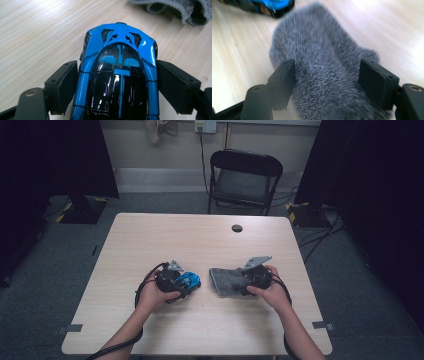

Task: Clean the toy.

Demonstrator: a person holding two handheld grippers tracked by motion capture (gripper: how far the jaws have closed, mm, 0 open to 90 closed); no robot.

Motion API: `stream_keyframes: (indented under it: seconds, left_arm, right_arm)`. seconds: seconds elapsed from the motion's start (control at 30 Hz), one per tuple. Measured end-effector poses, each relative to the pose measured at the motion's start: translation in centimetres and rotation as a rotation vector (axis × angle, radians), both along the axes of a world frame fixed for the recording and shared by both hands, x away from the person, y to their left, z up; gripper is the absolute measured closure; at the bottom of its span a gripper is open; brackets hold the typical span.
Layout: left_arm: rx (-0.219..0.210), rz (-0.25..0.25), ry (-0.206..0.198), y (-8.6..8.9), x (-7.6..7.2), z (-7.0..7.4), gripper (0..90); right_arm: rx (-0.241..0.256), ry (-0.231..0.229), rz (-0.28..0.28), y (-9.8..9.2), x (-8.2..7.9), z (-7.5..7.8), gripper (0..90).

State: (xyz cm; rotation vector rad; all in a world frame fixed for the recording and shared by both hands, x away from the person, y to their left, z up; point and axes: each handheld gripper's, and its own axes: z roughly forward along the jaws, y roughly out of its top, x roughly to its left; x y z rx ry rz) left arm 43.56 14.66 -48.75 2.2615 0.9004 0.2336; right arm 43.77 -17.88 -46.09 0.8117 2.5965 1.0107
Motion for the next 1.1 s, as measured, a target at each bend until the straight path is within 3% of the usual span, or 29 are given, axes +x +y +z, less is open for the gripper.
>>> stream_keyframes:
  seconds: [0.17, 0.3, 0.47, 0.63, 0.67, 0.7, 0.87, 1.1]
  left_arm:
    - [-0.001, 0.001, -0.002, 0.0, 0.1, 0.0, 18.4]
    - [-0.002, 0.003, -0.009, 0.1, 0.0, -0.2, 17.3]
    - [0.036, -0.016, -0.032, -0.3, -0.1, -0.3, 15.4]
    - [0.052, -0.017, -0.047, -0.8, 0.0, -0.4, 12.7]
    - [0.053, -0.021, -0.043, -0.7, 0.0, -0.2, 15.7]
    - [0.060, -0.025, -0.038, -0.8, -0.1, -0.1, 24.1]
    - [0.074, -0.005, -0.030, -1.0, -0.2, 0.1, 24.5]
    - [0.052, -0.019, -0.035, -0.5, -0.3, 0.0, 24.7]
  right_arm:
    - [-0.060, 0.003, -0.031, 1.2, 0.0, -2.2, 29.8]
    - [-0.004, 0.014, -0.157, 1.6, 0.1, -2.8, 38.4]
    - [-0.014, 0.022, -0.219, 1.6, 0.2, -2.6, 52.6]
    - [-0.021, 0.031, -0.232, 1.8, 0.3, -2.5, 54.7]
    - [-0.021, 0.033, -0.235, 1.8, 0.3, -2.5, 55.4]
    - [-0.020, 0.031, -0.234, 1.8, 0.3, -2.5, 55.9]
    - [-0.015, 0.030, -0.237, 1.7, 0.3, -2.5, 57.1]
    - [-0.011, 0.030, -0.238, 1.7, 0.3, -2.5, 57.8]
